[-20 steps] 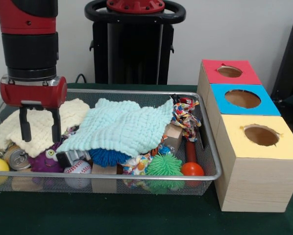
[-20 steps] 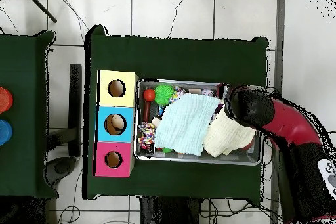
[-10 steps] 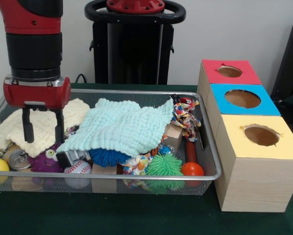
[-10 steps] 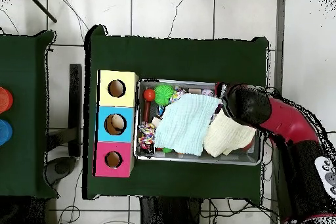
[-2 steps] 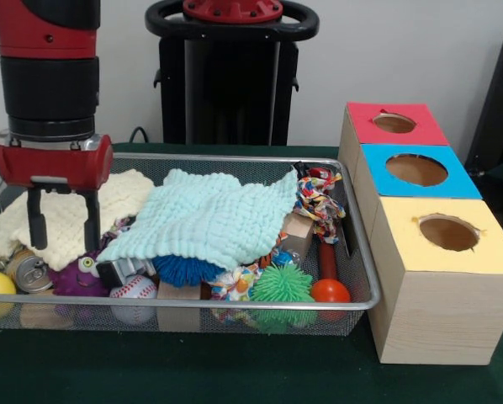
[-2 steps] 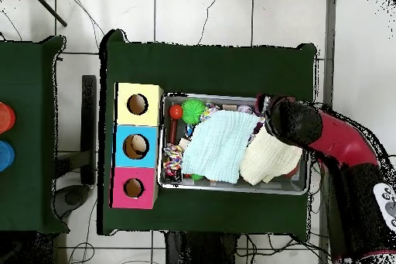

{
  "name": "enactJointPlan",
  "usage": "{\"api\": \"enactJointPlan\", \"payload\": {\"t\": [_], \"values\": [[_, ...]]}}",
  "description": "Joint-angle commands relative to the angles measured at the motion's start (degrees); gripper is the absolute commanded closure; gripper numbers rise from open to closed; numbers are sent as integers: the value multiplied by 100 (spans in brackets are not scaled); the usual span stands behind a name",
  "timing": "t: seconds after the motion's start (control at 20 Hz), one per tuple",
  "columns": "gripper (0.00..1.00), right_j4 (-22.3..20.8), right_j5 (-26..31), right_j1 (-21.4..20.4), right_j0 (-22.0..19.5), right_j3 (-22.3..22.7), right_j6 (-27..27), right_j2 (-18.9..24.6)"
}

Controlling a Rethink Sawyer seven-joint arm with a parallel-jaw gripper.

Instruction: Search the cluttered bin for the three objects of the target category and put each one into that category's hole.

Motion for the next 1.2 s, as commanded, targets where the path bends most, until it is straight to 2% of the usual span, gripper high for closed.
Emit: {"api": "enactJointPlan", "payload": {"t": [0.05, 0.2, 0.35, 0.55, 0.7, 0.95, 1.2], "values": [[0, 218, 7, 425, -168, -500, 707, 180], [0, 222, 163, 378, -160, -629, 688, 128], [0, 133, 299, 254, -4, -731, 801, -162], [0, 124, 834, 8, 96, -685, 702, -284], [0, 140, 881, 122, 194, -859, 791, -388], [0, 177, 1253, 478, 428, -1425, 725, -432], [0, 173, 1366, 724, 558, -1575, 600, -307]]}}
